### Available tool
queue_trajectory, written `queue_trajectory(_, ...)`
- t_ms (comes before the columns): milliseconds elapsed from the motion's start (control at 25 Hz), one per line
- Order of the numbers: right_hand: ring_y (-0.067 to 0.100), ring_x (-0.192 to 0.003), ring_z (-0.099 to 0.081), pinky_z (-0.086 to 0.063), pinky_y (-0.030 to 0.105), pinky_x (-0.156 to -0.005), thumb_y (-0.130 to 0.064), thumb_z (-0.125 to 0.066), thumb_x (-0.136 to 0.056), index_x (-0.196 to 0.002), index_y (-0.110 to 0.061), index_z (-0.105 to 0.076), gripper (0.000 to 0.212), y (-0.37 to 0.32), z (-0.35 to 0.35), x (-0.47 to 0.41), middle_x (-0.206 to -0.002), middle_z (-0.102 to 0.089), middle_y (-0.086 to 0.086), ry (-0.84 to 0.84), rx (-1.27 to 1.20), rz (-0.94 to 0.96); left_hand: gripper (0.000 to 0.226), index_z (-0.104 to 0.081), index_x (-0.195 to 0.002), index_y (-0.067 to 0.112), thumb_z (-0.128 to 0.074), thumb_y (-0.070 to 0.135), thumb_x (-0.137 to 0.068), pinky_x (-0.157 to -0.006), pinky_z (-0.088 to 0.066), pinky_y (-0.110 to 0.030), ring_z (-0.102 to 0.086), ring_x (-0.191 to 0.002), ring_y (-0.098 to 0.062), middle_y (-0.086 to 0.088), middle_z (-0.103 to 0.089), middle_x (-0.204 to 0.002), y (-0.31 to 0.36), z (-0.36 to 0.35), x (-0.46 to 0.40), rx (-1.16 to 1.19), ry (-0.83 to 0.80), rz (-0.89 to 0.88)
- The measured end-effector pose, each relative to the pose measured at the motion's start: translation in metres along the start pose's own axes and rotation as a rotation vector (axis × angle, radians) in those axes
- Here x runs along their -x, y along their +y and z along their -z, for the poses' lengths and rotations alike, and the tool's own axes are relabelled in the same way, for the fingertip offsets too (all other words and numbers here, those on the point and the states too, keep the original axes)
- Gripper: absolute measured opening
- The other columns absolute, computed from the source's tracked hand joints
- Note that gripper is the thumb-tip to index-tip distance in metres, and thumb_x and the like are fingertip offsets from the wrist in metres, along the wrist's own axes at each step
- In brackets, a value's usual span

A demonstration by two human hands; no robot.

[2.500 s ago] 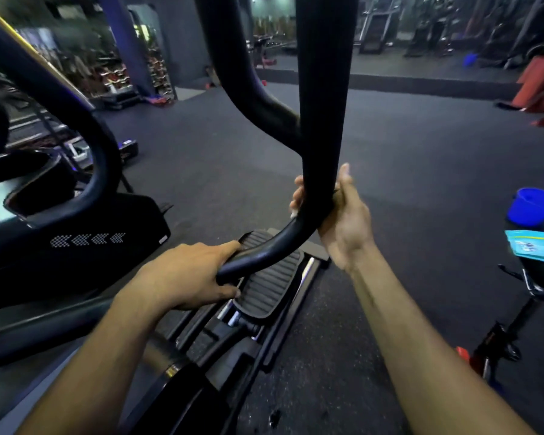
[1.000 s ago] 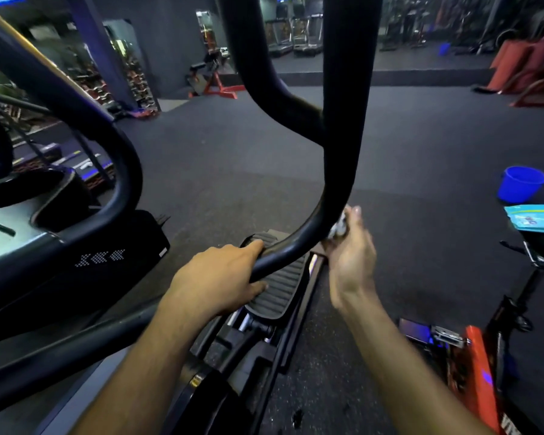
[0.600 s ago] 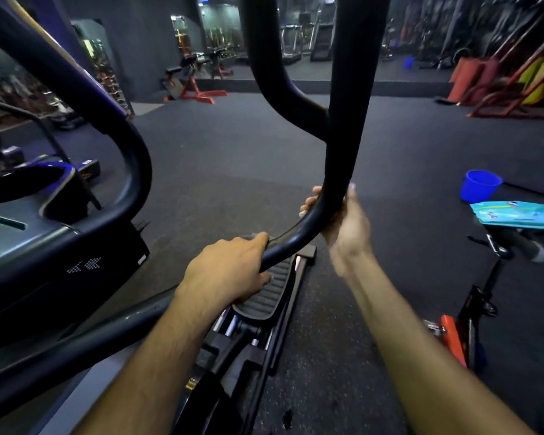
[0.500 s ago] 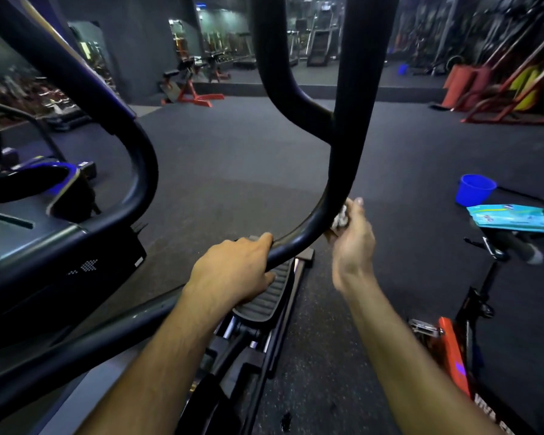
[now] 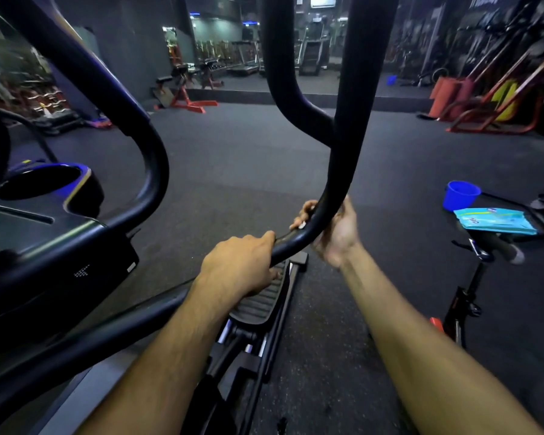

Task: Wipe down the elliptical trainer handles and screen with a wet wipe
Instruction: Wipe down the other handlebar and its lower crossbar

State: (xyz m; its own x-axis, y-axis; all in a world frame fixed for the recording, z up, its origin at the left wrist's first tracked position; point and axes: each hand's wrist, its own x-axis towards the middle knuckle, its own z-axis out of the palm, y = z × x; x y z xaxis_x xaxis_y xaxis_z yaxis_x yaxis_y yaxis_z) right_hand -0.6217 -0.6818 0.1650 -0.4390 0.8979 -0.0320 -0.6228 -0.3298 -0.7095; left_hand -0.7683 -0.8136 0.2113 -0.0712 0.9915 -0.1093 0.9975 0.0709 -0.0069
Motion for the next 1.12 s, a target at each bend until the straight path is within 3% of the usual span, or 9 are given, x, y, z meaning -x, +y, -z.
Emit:
queue_trajectory(160,0.033,-0.076,-0.064,-0.052,0.045,-0.083,-0.07,-0.036,-0.096,-0.101,0.004,-0.065,0.08,0.027,-0.006,0.017,-0.084,-0.064,0.02,0.098,-0.135,0.028,0.037,-0.043,-0.117,0.026,-0.06,0.052,-0.097,-0.074,-0.046,-0.04,-0.066,-0.101,-0.034,-0.006,-0.066,-0.116,-0.001,0.001,0.0,0.01,0.009,0.004)
queue_trajectory(400,0.03,-0.074,-0.063,-0.054,0.041,-0.073,-0.052,-0.033,-0.105,-0.104,0.004,-0.067,0.066,-0.041,-0.02,0.005,-0.089,-0.069,0.021,0.211,0.182,0.354,0.037,-0.04,-0.112,0.025,-0.06,0.052,-0.097,-0.073,-0.046,-0.041,-0.065,-0.097,-0.035,-0.006,-0.065,-0.113,-0.003,-0.004,-0.003,0.015,0.005,0.007)
queue_trajectory(520,0.024,-0.077,-0.064,-0.054,0.036,-0.075,-0.047,-0.032,-0.108,-0.12,0.006,-0.066,0.064,-0.05,-0.033,0.005,-0.095,-0.071,0.019,0.321,0.41,0.486,0.037,-0.038,-0.11,0.025,-0.06,0.052,-0.097,-0.072,-0.045,-0.04,-0.066,-0.099,-0.035,-0.007,-0.065,-0.113,-0.003,-0.004,-0.003,0.003,0.022,-0.002)
queue_trajectory(640,0.01,-0.098,-0.059,-0.046,0.025,-0.092,-0.025,-0.036,-0.107,-0.139,-0.009,-0.057,0.041,-0.01,-0.02,0.019,-0.106,-0.064,0.001,0.426,0.491,0.574,0.037,-0.04,-0.111,0.024,-0.06,0.052,-0.097,-0.073,-0.045,-0.04,-0.066,-0.1,-0.034,-0.006,-0.065,-0.113,-0.001,-0.005,-0.001,0.002,0.042,-0.013)
queue_trajectory(720,0.013,-0.121,-0.057,-0.041,0.031,-0.111,-0.019,-0.04,-0.098,-0.146,-0.018,-0.053,0.049,0.024,-0.001,0.021,-0.13,-0.062,0.0,0.431,0.509,0.537,0.037,-0.042,-0.112,0.023,-0.06,0.051,-0.096,-0.073,-0.045,-0.04,-0.066,-0.101,-0.035,-0.007,-0.065,-0.115,-0.001,-0.004,0.0,0.003,0.045,-0.003)
queue_trajectory(800,0.014,-0.117,-0.061,-0.043,0.039,-0.113,-0.009,-0.042,-0.097,-0.136,-0.014,-0.062,0.043,0.048,0.009,0.023,-0.127,-0.067,0.003,0.463,0.446,0.477,0.038,-0.042,-0.112,0.022,-0.062,0.051,-0.096,-0.074,-0.045,-0.04,-0.066,-0.104,-0.037,-0.008,-0.065,-0.117,0.0,-0.002,0.003,-0.008,0.042,0.002)
queue_trajectory(920,0.01,-0.082,-0.056,-0.046,0.036,-0.094,0.0,-0.043,-0.105,-0.092,-0.016,-0.066,0.03,0.051,0.007,0.032,-0.084,-0.06,-0.001,0.393,0.393,0.482,0.042,-0.043,-0.115,0.021,-0.061,0.055,-0.096,-0.074,-0.045,-0.04,-0.066,-0.105,-0.037,-0.009,-0.066,-0.118,0.0,-0.002,0.005,-0.042,0.036,-0.012)
queue_trajectory(1000,0.01,-0.08,-0.057,-0.049,0.034,-0.09,-0.004,-0.051,-0.104,-0.092,-0.021,-0.066,0.026,0.031,0.005,0.033,-0.082,-0.061,-0.004,0.4,0.354,0.554,0.048,-0.043,-0.122,0.022,-0.061,0.058,-0.096,-0.076,-0.046,-0.041,-0.066,-0.108,-0.036,-0.007,-0.066,-0.123,-0.001,0.0,0.008,-0.059,0.033,-0.038)
queue_trajectory(1120,0.008,-0.093,-0.07,-0.059,0.032,-0.09,-0.017,-0.066,-0.098,-0.11,-0.021,-0.07,0.013,-0.003,0.008,0.036,-0.107,-0.065,-0.004,0.586,0.714,0.831,0.061,-0.04,-0.136,0.027,-0.061,0.065,-0.093,-0.086,-0.048,-0.043,-0.063,-0.119,-0.035,-0.004,-0.063,-0.135,-0.017,0.003,0.027,-0.066,-0.011,-0.036)
